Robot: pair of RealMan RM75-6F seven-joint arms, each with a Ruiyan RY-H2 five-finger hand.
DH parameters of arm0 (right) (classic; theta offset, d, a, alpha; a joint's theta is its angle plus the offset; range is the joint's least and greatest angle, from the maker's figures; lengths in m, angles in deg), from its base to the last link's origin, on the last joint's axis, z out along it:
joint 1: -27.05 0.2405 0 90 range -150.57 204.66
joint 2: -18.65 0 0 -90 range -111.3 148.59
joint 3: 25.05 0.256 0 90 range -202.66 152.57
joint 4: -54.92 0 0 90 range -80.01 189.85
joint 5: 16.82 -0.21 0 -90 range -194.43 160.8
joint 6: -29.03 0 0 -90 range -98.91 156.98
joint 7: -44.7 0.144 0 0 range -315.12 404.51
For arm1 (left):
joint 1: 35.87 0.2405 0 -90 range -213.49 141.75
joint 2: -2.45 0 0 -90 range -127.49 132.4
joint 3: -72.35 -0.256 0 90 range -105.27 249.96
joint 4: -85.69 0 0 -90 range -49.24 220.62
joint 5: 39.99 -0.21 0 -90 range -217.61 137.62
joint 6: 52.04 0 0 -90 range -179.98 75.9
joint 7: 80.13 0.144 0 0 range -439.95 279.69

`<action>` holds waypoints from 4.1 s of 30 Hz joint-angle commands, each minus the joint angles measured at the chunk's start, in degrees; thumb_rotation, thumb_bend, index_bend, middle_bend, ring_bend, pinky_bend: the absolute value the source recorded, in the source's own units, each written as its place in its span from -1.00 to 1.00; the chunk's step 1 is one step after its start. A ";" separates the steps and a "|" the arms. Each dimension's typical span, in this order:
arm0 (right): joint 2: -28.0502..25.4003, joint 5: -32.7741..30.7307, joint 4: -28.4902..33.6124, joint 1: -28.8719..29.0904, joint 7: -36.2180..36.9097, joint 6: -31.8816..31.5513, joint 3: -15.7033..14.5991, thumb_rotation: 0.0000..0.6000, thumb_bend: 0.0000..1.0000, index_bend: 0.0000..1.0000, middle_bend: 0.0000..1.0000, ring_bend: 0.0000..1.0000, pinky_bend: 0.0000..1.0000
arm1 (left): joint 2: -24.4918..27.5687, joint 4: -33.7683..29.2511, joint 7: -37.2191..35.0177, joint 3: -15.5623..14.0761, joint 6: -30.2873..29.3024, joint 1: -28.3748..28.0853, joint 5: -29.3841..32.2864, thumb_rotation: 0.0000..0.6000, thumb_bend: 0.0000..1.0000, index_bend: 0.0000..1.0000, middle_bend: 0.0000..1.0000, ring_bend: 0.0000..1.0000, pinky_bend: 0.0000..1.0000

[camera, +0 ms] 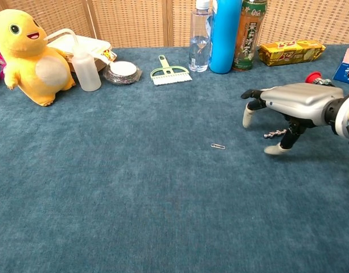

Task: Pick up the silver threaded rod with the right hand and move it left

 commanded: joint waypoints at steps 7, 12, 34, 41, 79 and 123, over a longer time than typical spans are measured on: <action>0.28 -1.26 -0.54 0.96 -0.33 0.52 -0.03 1.00 -0.24 -0.15 -1.00 -1.00 -1.00 | 0.11 -0.11 -0.26 -0.06 0.13 -0.02 0.02 1.00 -0.26 -1.00 -1.00 -1.00 -0.91; 0.98 -1.74 -1.69 1.69 -0.44 0.77 -0.06 1.00 -0.24 -0.11 -1.00 -1.00 -1.00 | -0.16 -0.13 0.68 -0.08 0.56 -0.22 0.14 1.00 -0.27 -1.00 -1.00 -1.00 -0.91; 2.40 -0.93 -6.21 2.37 1.62 0.41 -0.32 1.00 -0.19 -0.05 -1.00 -1.00 -1.00 | -0.18 -0.32 0.86 -0.34 0.93 -0.36 -0.11 1.00 -0.27 -1.00 -1.00 -1.00 -0.91; 2.26 0.07 -7.60 2.11 2.69 0.45 -0.60 1.00 -0.17 -0.04 -1.00 -1.00 -1.00 | -0.20 -0.32 0.81 -0.40 1.01 -0.39 -0.13 1.00 -0.26 -1.00 -1.00 -1.00 -0.91; 2.11 3.96 -11.56 0.01 8.74 1.82 -1.47 1.00 -0.16 0.01 -1.00 -1.00 -1.00 | -0.23 -0.40 0.76 -0.74 1.32 -0.49 -0.44 1.00 -0.26 -1.00 -1.00 -1.00 -0.91; -2.27 13.31 0.53 -0.96 13.89 -1.33 0.94 1.00 -0.01 0.28 -0.90 -1.00 -1.00 | 0.19 -0.66 0.19 -1.00 1.66 -0.52 -0.34 1.00 -0.27 -1.00 -1.00 -1.00 -0.91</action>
